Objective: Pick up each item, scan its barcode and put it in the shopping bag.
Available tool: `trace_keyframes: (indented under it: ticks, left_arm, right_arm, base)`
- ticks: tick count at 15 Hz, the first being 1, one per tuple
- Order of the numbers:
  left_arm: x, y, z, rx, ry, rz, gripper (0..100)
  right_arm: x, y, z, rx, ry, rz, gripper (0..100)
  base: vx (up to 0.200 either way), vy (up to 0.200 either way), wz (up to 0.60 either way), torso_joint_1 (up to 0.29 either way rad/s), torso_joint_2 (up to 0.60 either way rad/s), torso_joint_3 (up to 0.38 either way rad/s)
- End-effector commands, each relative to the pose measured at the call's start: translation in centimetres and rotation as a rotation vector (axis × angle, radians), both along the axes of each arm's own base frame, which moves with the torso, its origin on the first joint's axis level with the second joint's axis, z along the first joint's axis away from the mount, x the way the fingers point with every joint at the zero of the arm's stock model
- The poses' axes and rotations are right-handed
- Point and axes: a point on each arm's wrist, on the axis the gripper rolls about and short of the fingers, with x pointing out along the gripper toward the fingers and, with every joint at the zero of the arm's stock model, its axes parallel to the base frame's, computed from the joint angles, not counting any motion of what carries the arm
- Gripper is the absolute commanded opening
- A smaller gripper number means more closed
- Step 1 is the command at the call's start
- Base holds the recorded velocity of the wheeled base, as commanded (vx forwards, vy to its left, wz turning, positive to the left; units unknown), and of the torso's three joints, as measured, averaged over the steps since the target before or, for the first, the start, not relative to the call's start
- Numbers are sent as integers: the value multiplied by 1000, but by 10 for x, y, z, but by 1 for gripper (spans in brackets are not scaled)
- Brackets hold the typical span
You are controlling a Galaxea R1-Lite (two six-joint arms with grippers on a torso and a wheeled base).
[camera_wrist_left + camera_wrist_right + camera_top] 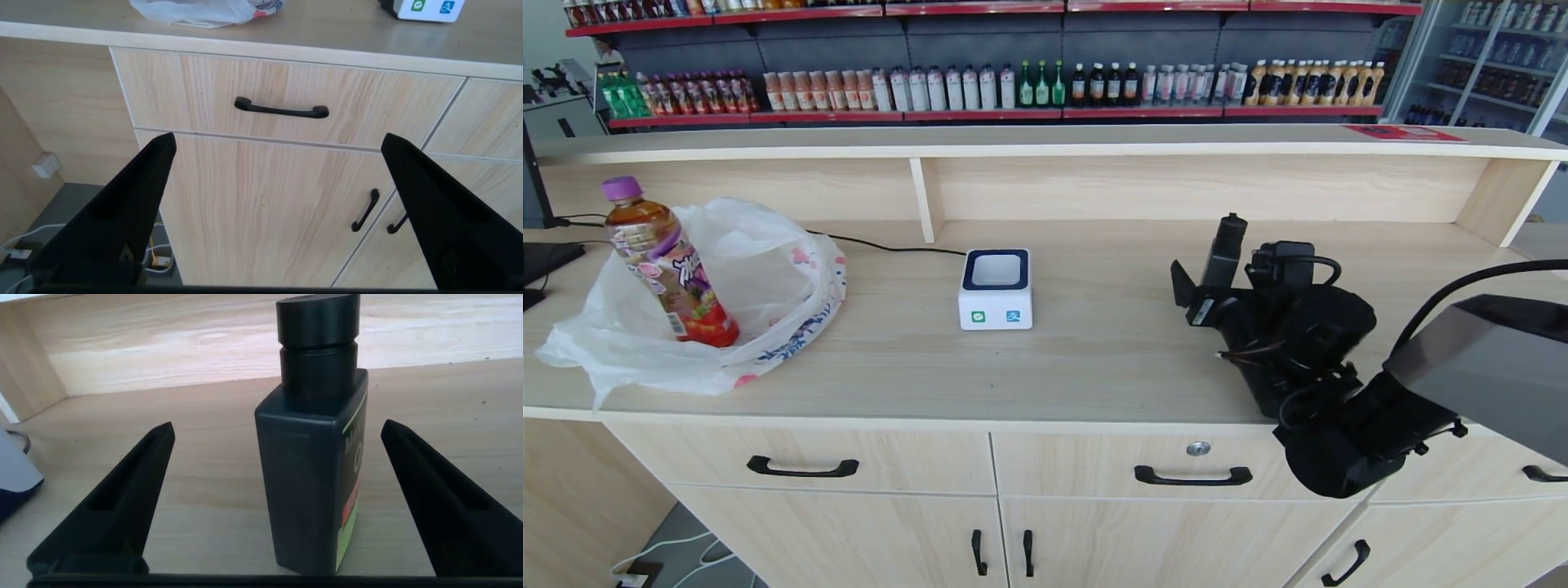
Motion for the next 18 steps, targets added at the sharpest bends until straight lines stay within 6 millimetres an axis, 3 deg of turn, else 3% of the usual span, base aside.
trace_keyframes:
  ticks: [1,7,14,18]
  left_arm:
    - [0,0,0,0,-1,1,100]
    - [0,0,0,11,-1,-1,100]
    - [0,0,0,41,-1,-1,100]
    - [0,0,0,40,-2,-1,100]
  right_arm:
    - [9,-6,-12,-2,20,-23,100]
    - [12,-28,-12,9,29,-89,100]
    - [11,-26,-6,0,14,-80,100]
    - [15,-18,-8,-24,-1,7,100]
  base:
    - [0,0,0,0,0,0]
    - [0,0,0,0,0,0]
    - [0,0,0,0,0,0]
    - [0,0,0,0,0,0]
